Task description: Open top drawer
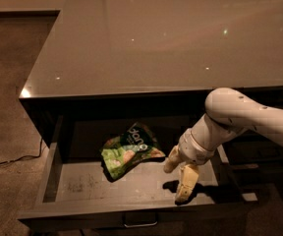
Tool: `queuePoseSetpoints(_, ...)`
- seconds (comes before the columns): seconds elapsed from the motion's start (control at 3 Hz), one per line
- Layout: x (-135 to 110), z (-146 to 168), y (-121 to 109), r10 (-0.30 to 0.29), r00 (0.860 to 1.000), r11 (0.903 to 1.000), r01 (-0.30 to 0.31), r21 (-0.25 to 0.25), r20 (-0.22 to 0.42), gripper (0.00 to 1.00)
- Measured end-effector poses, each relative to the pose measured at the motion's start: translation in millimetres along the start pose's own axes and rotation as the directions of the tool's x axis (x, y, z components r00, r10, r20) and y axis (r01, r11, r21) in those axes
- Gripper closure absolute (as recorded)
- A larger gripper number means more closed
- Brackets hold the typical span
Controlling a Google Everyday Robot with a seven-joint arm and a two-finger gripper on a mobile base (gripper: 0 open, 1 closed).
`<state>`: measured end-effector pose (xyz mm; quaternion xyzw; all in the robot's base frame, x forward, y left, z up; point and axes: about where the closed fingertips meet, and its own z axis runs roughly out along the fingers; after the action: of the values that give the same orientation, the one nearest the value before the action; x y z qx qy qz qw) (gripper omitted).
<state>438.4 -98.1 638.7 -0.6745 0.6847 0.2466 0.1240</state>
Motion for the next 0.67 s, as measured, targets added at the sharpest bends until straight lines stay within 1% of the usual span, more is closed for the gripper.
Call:
queuePoseSetpoints(0.33, -1.8, -3.1, 0.6, 0.0, 1.0, 1.0, 0.0, 0.0, 0.0, 0.88)
queuePoseSetpoints(0.67, -6.2, -10.6, 2.2, -0.002, 1.0, 1.0, 0.002, -0.002, 0.0, 1.0)
